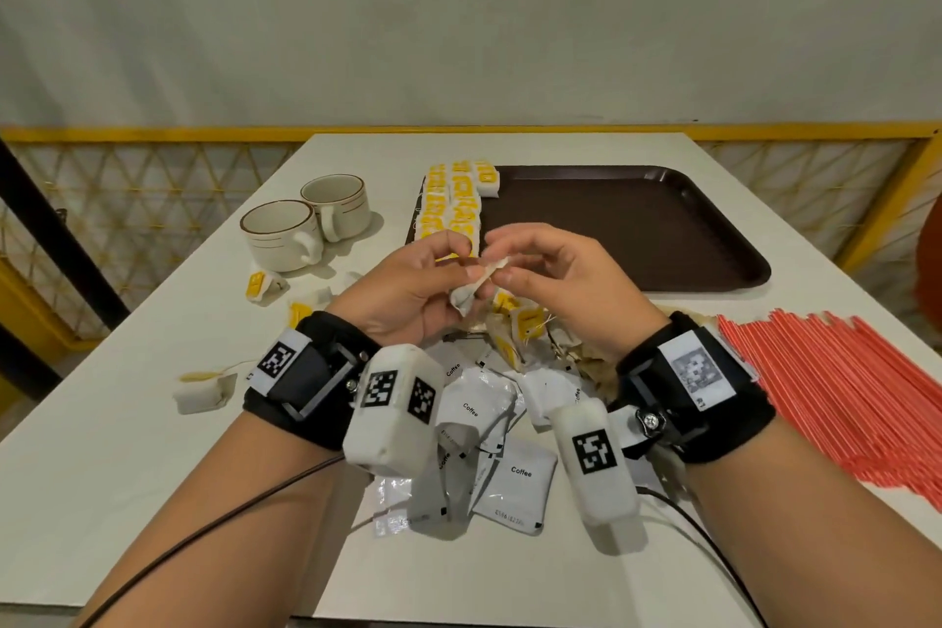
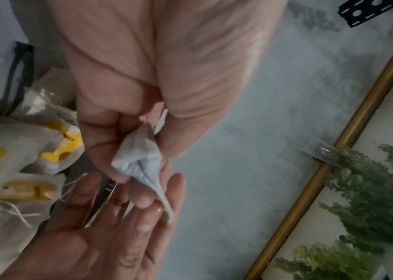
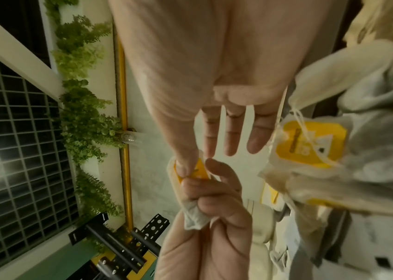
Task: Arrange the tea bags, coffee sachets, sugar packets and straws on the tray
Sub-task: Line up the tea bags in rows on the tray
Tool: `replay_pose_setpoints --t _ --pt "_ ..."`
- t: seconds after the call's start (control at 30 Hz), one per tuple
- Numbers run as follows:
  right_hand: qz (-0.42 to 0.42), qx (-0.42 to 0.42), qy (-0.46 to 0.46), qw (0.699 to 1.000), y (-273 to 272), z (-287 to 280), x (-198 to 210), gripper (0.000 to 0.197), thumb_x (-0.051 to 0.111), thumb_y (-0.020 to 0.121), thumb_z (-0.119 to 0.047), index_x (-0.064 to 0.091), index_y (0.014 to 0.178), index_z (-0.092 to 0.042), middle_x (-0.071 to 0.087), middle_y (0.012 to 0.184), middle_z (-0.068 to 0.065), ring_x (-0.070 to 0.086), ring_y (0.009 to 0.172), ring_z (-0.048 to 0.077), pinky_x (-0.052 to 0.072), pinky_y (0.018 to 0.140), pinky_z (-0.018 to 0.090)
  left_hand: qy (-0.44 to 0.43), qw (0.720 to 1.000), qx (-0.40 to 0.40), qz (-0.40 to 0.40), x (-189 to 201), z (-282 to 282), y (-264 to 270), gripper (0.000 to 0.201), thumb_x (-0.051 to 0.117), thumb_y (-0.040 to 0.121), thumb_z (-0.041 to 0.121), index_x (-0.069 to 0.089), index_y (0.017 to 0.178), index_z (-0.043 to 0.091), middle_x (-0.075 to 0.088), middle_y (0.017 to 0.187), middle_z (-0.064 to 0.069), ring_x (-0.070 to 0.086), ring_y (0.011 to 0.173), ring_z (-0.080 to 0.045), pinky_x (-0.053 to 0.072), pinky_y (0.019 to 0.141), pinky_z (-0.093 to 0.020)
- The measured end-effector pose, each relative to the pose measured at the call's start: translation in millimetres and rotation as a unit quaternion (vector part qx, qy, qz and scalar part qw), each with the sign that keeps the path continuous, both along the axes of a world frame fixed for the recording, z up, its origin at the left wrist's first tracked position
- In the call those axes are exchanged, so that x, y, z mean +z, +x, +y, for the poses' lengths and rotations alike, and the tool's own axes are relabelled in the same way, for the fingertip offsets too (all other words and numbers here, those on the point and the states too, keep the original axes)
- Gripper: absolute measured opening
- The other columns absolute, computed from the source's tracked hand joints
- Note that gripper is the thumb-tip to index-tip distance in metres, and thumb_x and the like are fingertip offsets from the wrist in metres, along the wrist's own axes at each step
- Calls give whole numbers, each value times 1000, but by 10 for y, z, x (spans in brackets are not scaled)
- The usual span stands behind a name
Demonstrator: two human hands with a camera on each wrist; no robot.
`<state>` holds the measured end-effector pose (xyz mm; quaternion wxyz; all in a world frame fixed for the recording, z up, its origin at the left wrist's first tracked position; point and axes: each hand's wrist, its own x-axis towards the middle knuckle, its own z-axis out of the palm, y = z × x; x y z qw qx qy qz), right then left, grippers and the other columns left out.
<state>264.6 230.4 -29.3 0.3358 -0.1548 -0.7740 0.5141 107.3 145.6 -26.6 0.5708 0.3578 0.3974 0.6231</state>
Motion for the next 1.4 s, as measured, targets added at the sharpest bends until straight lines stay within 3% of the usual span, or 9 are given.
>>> replay_pose_setpoints --t 0.23,0.4,0.47,0.57,0.67,0.87,1.0,1.23,1.4 --pt "9 -40 -28 999 34 30 9 14 71 83 -7 69 91 -18 69 80 1 62 73 11 52 66 29 17 992 52 118 -11 25 -4 23 55 85 20 62 101 5 66 92 -9 63 79 -17 53 62 -21" --pt "-10 -65 -62 996 52 55 23 19 77 77 -13 68 92 -18 72 77 3 65 71 12 55 70 28 37 968 57 243 -61 21 -13 6 66 79 10 66 85 9 70 79 -1 64 73 -11 54 71 -21" --pt "-57 -78 -60 993 105 107 49 20 77 78 -13 70 96 -17 72 84 3 66 75 8 55 73 27 24 962 111 247 -80 46 -38 7 63 85 7 65 81 12 66 75 0 60 70 -10 50 67 -21" --pt "-217 -69 34 973 206 180 72 24 78 78 -16 72 101 -20 64 83 -15 55 64 -17 42 65 5 13 954 171 245 -92 66 -133 17 62 88 10 68 74 18 66 76 3 57 74 -12 46 75 -26" --pt "-307 -64 113 943 217 171 65 8 76 80 -21 74 87 -25 64 85 -16 54 69 -10 39 64 7 29 945 204 255 -84 65 -160 12 66 85 11 70 76 17 68 78 3 59 75 -11 46 76 -25" --pt "-133 -3 6 991 216 126 131 10 73 80 -9 71 89 -14 71 85 8 64 77 7 51 74 18 56 925 251 279 -85 77 -97 5 67 83 6 70 83 10 69 75 2 61 68 -3 48 66 -12" --pt "-31 15 -58 998 146 42 130 29 77 72 -2 69 97 -13 70 84 9 67 80 16 55 80 26 53 930 200 304 -84 70 -37 9 66 83 7 72 90 8 72 91 -12 65 82 -14 54 77 -24" --pt "0 -75 -63 995 50 20 52 38 79 71 0 67 102 -19 65 90 -2 63 68 12 58 78 30 42 948 156 274 -54 40 49 10 64 84 3 69 93 1 68 88 -14 63 74 -11 52 65 -19" --pt "-13 -74 -100 992 60 38 42 32 79 72 -1 67 98 -13 67 85 11 64 77 18 58 77 33 39 956 147 252 -37 36 41 15 69 76 18 71 88 9 70 86 -9 63 78 -14 52 75 -25"
